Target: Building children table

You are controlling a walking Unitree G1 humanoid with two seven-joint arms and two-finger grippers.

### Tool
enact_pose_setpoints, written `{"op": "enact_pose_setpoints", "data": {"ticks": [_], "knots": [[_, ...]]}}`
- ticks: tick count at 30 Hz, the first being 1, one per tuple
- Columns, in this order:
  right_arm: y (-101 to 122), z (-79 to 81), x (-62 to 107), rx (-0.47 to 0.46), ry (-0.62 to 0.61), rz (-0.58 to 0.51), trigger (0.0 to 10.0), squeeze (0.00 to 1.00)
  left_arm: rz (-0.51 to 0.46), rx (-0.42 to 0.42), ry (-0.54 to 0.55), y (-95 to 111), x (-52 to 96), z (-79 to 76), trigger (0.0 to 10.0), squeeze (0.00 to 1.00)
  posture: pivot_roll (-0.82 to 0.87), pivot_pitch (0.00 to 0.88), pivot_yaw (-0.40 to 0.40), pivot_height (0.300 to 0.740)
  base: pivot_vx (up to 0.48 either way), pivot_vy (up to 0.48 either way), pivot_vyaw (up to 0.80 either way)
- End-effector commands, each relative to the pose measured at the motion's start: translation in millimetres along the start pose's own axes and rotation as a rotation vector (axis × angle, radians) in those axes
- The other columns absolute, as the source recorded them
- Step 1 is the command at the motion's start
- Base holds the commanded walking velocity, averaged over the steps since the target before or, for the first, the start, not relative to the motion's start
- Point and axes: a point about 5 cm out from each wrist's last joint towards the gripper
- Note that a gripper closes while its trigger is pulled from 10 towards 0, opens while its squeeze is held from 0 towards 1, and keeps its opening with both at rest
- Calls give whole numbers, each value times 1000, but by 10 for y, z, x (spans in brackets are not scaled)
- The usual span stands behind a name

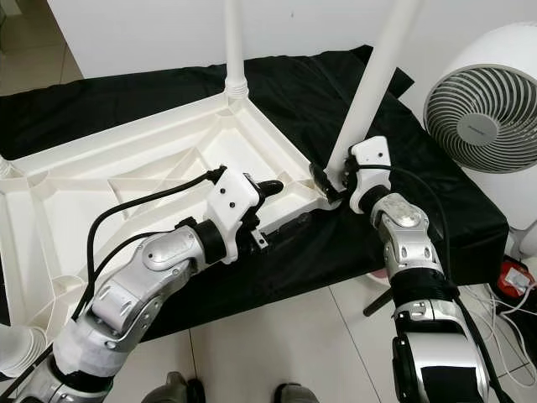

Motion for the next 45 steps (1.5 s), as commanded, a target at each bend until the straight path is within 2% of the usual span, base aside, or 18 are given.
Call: {"op": "enact_pose_setpoints", "data": {"ticks": [1,6,7,9,11,14,15,17,26,27,29,32,35,38,42,43,44,45], "knots": [[29,-18,-14,12,25,-14,10000,0,17,-11,-5,-40,-15,-3,10000,0,-73,122,16,740,0,0,0],[71,-10,-75,14,62,-41,10000,0,27,23,37,-122,-41,52,10000,0,-69,121,17,740,0,0,0],[74,-6,-82,7,68,-46,7490,0,29,29,44,-147,-46,64,10000,0,-67,119,17,740,0,0,0],[76,-3,-85,4,72,-48,7490,0,32,32,48,-163,-49,72,10000,0,-67,119,17,740,0,0,0],[60,6,-84,-8,79,-45,1686,0,39,59,78,-237,-68,121,10000,0,-66,119,15,740,0,0,0],[50,10,-83,-12,82,-42,1686,0,43,70,88,-264,-76,140,10000,0,-66,119,15,740,0,0,0],[33,19,-79,-20,88,-39,314,0,48,74,96,-293,-89,157,10000,0,-68,118,17,740,0,0,0],[3,32,-68,-29,90,-29,0,0,53,76,101,-317,-99,174,10000,0,-71,120,18,740,0,0,0],[-214,124,39,-94,49,37,0,0,61,70,106,-358,-119,216,10000,0,-76,124,23,740,0,0,0],[-248,125,39,-115,3,59,9765,0,58,64,103,-352,-121,219,10000,0,-76,124,23,740,0,0,0],[-248,125,39,-115,3,59,9765,0,58,64,103,-352,-121,219,10000,0,-76,124,23,740,0,0,0],[-296,242,-6,-204,-195,115,10000,0,60,53,85,-357,-117,206,10000,0,-84,119,26,740,0,0,0],[-299,273,-17,-226,-234,127,10000,0,61,53,79,-362,-115,200,10000,0,-84,119,26,740,0,0,0],[-313,337,-42,-306,-390,171,10000,0,64,56,65,-378,-121,185,10000,0,-85,116,23,740,0,0,0],[-314,381,-32,-339,-497,199,10000,0,65,56,53,-388,-119,173,10000,0,-84,114,26,740,0,0,0],[-308,447,-23,-346,-554,228,10000,0,67,57,48,-394,-110,168,10000,0,-85,112,28,740,0,0,0],[-308,447,-23,-346,-554,228,10000,0,67,57,48,-394,-110,168,10000,0,-85,112,28,740,0,0,0],[-277,575,-12,-331,-620,280,10000,0,69,54,43,-400,-97,166,10000,0,-82,110,27,740,0,0,0]]}}
Point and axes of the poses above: a point about 5 cm out from each wrist's last joint towards the gripper, its own x axis pointing back from the gripper into the wrist, its own y axis along the axis of the wrist's last joint, z = x × y, and after that the axes turned 11 degrees about x, right-handed
